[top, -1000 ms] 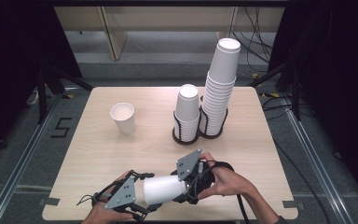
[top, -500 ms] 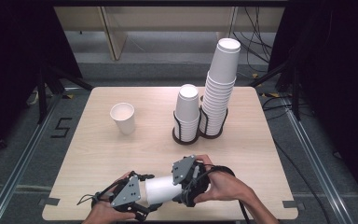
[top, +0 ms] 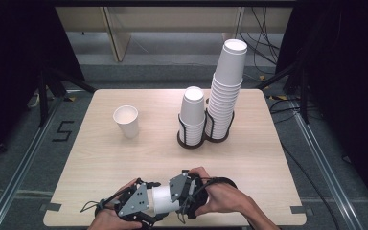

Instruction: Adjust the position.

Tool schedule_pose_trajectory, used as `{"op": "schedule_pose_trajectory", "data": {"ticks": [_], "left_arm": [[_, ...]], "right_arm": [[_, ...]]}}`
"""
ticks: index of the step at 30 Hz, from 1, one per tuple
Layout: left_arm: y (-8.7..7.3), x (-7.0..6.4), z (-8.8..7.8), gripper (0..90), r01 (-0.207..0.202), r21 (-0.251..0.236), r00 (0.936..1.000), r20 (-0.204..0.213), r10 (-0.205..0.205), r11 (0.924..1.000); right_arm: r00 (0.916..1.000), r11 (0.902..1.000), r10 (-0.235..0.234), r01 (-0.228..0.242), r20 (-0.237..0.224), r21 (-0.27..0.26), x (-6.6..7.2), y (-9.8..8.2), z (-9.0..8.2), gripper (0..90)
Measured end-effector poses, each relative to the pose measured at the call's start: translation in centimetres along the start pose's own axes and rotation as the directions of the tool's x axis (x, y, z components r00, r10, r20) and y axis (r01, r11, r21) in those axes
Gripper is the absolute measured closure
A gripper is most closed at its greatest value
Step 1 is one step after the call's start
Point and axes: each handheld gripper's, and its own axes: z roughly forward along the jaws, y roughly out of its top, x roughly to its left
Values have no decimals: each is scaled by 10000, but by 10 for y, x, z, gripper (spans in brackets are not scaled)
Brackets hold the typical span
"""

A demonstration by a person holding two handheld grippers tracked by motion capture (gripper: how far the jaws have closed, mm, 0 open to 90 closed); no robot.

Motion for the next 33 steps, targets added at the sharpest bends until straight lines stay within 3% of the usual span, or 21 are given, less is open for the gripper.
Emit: {"op": "schedule_pose_trajectory", "data": {"ticks": [2,3,4,6,7,8,10,14,15,17,18,19,20,22,23,25,27,28,30,33], "left_arm": [[-3,2,0,116,204,-566,9998,68,-200,9982],[-5,3,-1,105,437,-947,9990,82,-431,9945],[-7,5,-2,94,590,-1123,9983,51,-588,9919],[-10,8,-3,73,1137,-1836,9935,118,-1135,9764],[-11,10,-4,67,1568,-2225,9876,233,-1555,9622],[-12,11,-4,69,1780,-2464,9839,307,-1759,9527],[-13,11,-2,73,2051,-2921,9787,503,-1991,9341],[-12,11,-2,65,2348,-3117,9719,579,-2283,9207],[-13,11,-1,63,2429,-3200,9699,611,-2359,9158],[-13,10,-1,61,2468,-3310,9687,581,-2414,9108],[-13,10,-2,60,2455,-3173,9689,509,-2420,9160],[-13,11,-2,61,2496,-3219,9679,542,-2455,9133],[-13,11,-3,62,2525,-3231,9672,568,-2476,9120],[-13,12,-3,79,2418,-3196,9702,633,-2340,9162],[-13,12,-4,91,2200,-3086,9753,523,-2145,9254],[-12,12,-4,104,2033,-3028,9789,428,-1998,9311],[-11,12,-4,117,2030,-3004,9788,365,-2014,9320],[-10,12,-5,122,2052,-2911,9784,348,-2040,9344],[-10,13,-5,128,2120,-2737,9768,300,-2120,9381],[-9,12,-5,130,2194,-2547,9748,175,-2224,9418]], "right_arm": [[9994,9992,-338,337,-77,-231,-2,-1,-1,245],[9999,9994,-45,40,-151,-348,-2,-2,-3,245],[9997,9977,-34,17,-243,-676,-5,-4,-4,245],[9991,9897,-12,-49,-425,-1429,-11,-9,-7,243],[9976,9828,-20,-107,-688,-1846,-13,-11,-7,243],[9971,9722,-214,38,-725,-2343,-20,-15,-8,243],[9946,9594,-39,-254,-1033,-2811,-24,-22,-9,243],[9877,9401,289,-791,-1537,-3317,-24,-26,-6,241],[9902,9363,172,-647,-1388,-3452,-26,-26,-5,241],[9861,9300,273,-851,-1638,-3574,-26,-27,-3,240],[9851,9282,328,-927,-1688,-3604,-25,-26,-2,240],[9823,9288,572,-1178,-1782,-3513,-25,-27,-1,239],[9835,9251,377,-1013,-1769,-3659,-26,-27,0,239],[9817,9224,409,-1087,-1859,-3707,-27,-28,3,240],[9801,9263,452,-1135,-1932,-3594,-26,-28,3,241],[9818,9305,532,-1150,-1823,-3477,-26,-27,5,237],[9846,9376,641,-1152,-1626,-3281,-27,-27,7,223],[9814,9368,823,-1357,-1737,-3226,-26,-27,6,210],[9847,9471,1078,-1437,-1371,-2871,-24,-26,5,197],[9932,9622,895,-1054,-740,-2512,-23,-23,3,191]]}}
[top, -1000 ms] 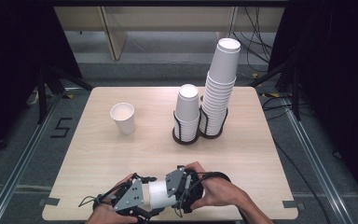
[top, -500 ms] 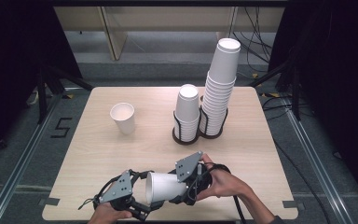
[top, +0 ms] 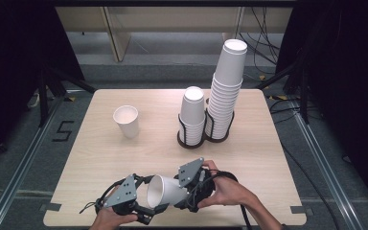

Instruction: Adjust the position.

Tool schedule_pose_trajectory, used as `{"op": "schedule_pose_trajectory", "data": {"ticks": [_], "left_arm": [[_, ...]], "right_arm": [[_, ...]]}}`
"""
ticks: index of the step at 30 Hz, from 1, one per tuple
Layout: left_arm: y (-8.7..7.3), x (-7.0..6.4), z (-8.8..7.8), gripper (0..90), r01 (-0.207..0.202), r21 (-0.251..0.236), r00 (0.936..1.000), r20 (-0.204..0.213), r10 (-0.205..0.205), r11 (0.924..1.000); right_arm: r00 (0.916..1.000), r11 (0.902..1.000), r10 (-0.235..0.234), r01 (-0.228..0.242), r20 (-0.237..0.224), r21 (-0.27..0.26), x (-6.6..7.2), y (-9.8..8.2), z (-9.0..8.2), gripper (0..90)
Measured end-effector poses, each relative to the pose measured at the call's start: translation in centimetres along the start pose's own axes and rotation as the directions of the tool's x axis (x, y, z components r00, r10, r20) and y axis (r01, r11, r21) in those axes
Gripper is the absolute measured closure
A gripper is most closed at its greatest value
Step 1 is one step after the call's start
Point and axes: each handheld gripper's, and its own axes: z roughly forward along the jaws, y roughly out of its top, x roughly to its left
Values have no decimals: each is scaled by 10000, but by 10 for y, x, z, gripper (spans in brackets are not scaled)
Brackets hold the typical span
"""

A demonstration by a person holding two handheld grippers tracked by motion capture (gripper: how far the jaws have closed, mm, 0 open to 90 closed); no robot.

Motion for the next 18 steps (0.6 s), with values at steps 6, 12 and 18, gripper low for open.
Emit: {"op": "schedule_pose_trajectory", "data": {"ticks": [6,12,18], "left_arm": [[1,-2,-1,130,12,-205,10000,29,-11,9998],[-3,2,1,73,1166,-1403,9931,85,-1166,9832],[-3,1,1,66,1470,-1681,9888,-14,-1493,9747]], "right_arm": [[9997,9997,-227,227,-35,-6,2,-1,6,242],[9960,9911,465,-555,-765,-1209,-1,-7,3,246],[9919,9763,619,-833,-1110,-1998,-4,-10,6,246]]}}
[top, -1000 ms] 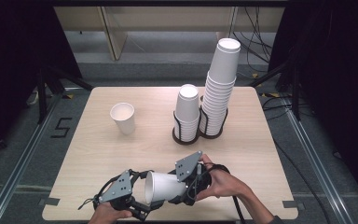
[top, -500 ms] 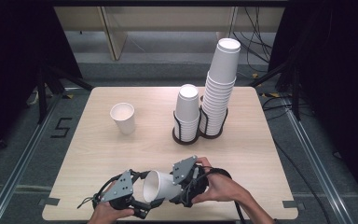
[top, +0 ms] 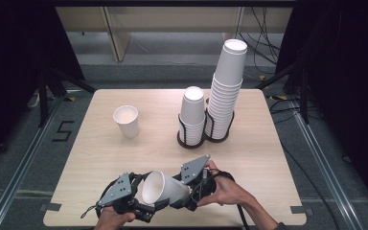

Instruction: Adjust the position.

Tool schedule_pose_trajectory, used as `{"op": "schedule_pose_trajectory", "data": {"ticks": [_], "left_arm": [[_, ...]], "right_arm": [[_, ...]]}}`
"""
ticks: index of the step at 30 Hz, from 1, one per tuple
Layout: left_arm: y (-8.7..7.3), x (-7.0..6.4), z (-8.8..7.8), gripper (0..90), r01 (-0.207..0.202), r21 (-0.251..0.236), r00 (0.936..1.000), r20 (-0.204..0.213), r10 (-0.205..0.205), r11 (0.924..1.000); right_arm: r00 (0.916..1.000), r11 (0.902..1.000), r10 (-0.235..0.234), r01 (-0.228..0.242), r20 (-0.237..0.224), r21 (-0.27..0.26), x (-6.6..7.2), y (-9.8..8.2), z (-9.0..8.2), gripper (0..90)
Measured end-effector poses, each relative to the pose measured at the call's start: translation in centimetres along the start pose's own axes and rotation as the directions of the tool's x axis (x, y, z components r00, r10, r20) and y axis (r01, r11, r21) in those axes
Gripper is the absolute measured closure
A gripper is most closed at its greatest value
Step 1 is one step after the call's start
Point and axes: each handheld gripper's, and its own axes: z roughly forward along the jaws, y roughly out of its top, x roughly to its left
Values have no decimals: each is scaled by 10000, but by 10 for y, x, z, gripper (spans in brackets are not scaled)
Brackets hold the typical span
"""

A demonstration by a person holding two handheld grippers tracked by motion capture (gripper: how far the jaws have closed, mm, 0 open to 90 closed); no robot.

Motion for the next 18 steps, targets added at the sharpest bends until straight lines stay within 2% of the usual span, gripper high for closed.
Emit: {"op": "schedule_pose_trajectory", "data": {"ticks": [3,4,6,11,12,13,15,18], "left_arm": [[-1,0,3,61,121,-191,9998,158,-118,9997],[-1,-1,2,59,104,16,9999,-2,-104,9999],[-1,-1,3,65,103,-33,9999,-4,-103,9999],[0,-1,2,86,-22,-73,10000,90,23,10000],[0,-1,1,103,-11,-86,9997,236,13,10000],[0,-2,1,126,-118,-64,9997,200,119,9999],[-1,-2,2,138,-271,26,9995,144,271,9996],[-1,-1,1,154,-282,34,9996,81,282,9996]], "right_arm": [[10000,9999,-24,24,8,-99,0,0,0,246],[10000,9998,14,-14,-2,-181,0,0,0,245],[10000,9995,62,-63,-48,-314,0,1,0,246],[9997,9986,216,-221,-109,-478,0,0,2,241],[9998,9985,178,-182,-75,-520,0,0,3,239],[9998,9986,193,-198,-92,-492,1,1,4,237],[9994,9987,331,-335,-118,-392,1,0,6,229],[9973,9967,729,-732,-91,-347,-1,-3,9,210]]}}
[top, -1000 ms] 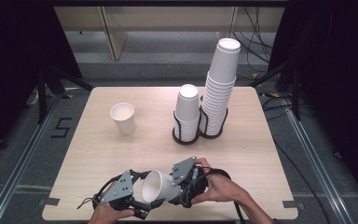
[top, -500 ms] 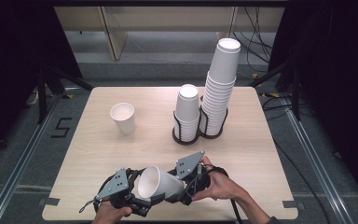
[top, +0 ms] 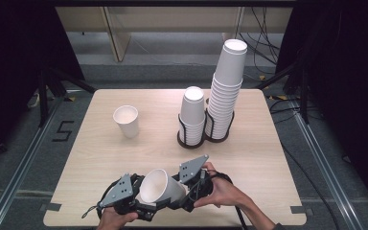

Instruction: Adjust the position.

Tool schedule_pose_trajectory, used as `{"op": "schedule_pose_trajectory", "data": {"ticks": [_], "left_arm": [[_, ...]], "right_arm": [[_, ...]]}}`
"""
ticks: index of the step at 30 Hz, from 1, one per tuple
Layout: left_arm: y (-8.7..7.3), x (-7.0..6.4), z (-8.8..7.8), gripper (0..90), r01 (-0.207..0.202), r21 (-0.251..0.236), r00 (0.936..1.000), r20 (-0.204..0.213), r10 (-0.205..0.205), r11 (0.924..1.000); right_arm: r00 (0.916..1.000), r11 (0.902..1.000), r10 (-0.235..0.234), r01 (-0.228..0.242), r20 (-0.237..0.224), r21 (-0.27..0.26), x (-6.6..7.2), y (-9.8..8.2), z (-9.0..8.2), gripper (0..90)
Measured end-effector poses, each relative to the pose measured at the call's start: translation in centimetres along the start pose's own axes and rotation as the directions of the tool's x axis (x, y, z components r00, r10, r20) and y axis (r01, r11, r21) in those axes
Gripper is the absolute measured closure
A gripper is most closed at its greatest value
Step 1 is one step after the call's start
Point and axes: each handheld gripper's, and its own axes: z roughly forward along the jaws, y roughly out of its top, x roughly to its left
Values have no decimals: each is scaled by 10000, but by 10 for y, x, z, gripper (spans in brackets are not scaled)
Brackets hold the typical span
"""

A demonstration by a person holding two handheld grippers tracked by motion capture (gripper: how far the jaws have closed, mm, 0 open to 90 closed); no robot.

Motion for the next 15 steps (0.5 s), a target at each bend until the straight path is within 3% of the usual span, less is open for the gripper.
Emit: {"op": "schedule_pose_trajectory", "data": {"ticks": [6,15], "left_arm": [[2,1,-2,162,-7,-78,10000,-92,7,10000],[2,0,-1,123,99,-330,9997,-227,-106,9994]], "right_arm": [[9994,9997,39,-47,343,243,-1,-4,-2,235],[9994,9997,219,-223,273,115,0,-3,3,238]]}}
